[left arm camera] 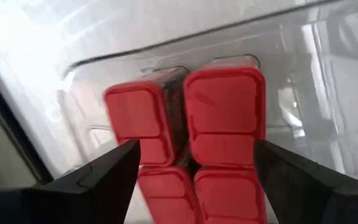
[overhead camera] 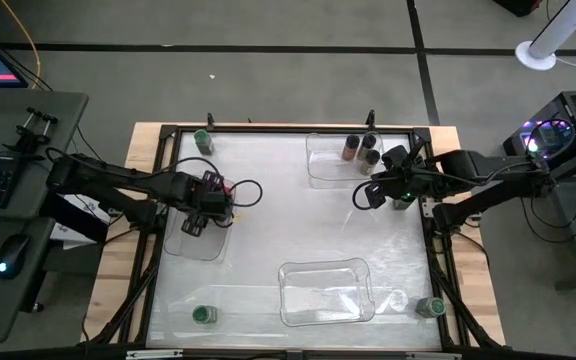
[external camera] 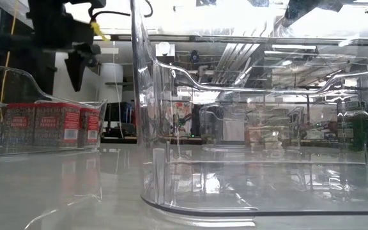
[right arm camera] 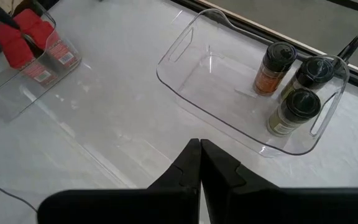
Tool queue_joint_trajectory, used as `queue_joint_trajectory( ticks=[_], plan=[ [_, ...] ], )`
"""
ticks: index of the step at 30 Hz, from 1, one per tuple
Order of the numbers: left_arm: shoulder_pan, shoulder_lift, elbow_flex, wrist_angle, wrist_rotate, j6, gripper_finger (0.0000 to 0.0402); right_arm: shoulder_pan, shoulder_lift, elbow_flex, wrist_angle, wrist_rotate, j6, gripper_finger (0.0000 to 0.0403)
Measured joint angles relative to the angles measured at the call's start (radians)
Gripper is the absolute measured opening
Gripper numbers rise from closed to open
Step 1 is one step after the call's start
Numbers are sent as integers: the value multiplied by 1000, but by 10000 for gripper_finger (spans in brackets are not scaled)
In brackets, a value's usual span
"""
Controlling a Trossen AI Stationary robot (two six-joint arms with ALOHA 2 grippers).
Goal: Sort spices by type
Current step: Put the green seasoning bottle into the bottom right transparent bin
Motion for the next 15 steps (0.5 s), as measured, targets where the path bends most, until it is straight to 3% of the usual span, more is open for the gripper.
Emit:
queue_joint_trajectory(
  ticks=[7,15],
  plan=[
    [0,-3,122,-46,-1,-35,298,0,0,0,0,0,0,0],
    [-1,-3,188,-76,4,-374,298,0,0,0,0,-1,15,0]
  ],
)
